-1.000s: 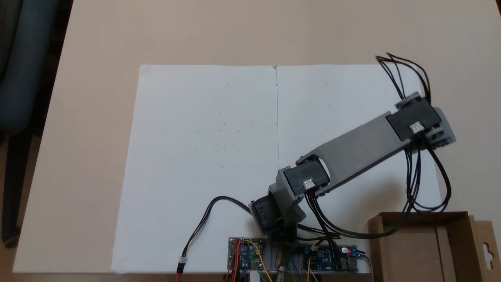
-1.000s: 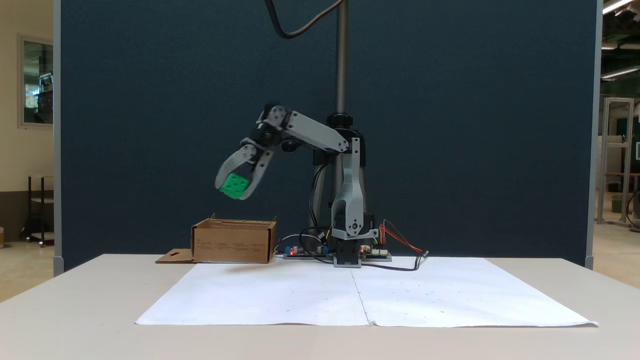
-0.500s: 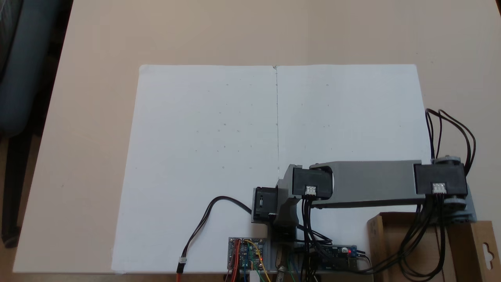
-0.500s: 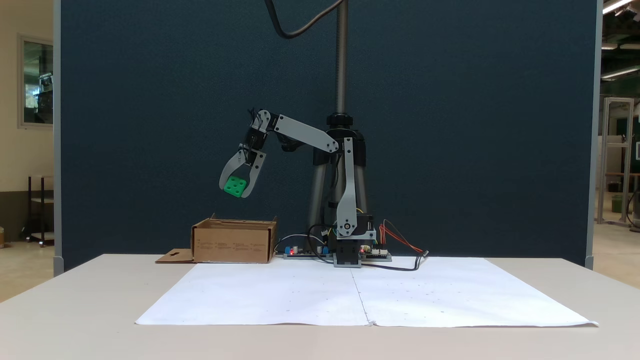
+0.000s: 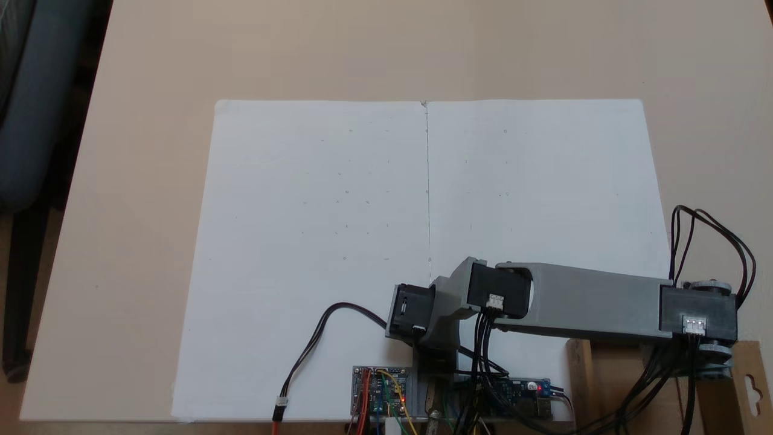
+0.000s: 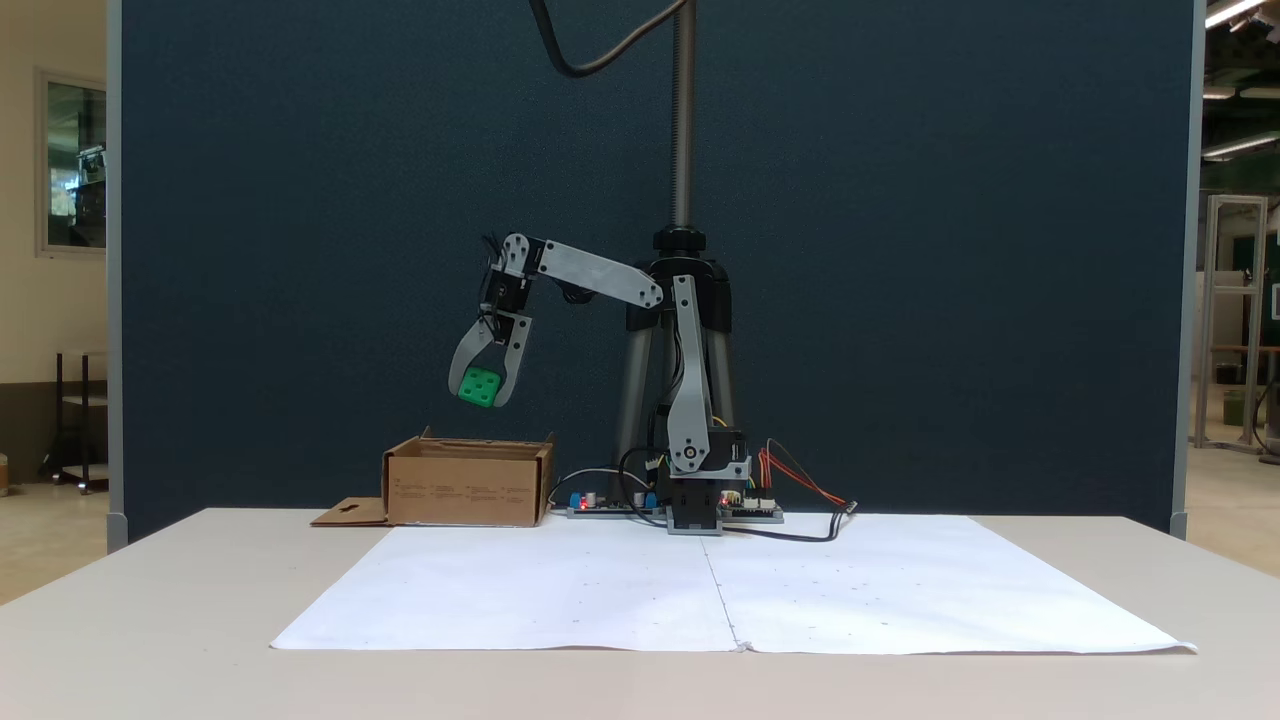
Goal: Grasp a green dice and put it in the bin.
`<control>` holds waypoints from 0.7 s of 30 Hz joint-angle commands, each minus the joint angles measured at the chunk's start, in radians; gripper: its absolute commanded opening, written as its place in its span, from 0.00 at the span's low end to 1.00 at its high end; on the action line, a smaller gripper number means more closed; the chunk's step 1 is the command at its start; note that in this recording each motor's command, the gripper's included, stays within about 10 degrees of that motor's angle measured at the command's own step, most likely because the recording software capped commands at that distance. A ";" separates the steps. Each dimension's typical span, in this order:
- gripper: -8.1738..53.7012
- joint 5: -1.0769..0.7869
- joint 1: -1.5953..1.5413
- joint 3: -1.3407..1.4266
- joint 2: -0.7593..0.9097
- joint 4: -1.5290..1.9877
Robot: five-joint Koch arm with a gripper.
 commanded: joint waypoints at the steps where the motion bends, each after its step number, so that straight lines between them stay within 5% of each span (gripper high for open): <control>1: 0.48 -0.087 0.025 -0.046 0.015 0.032; 2: 0.65 -0.086 0.025 -0.046 0.005 0.034; 5: 0.80 -0.084 0.032 -0.046 -0.005 0.038; 21: 0.83 0.356 -0.121 -0.048 0.040 0.055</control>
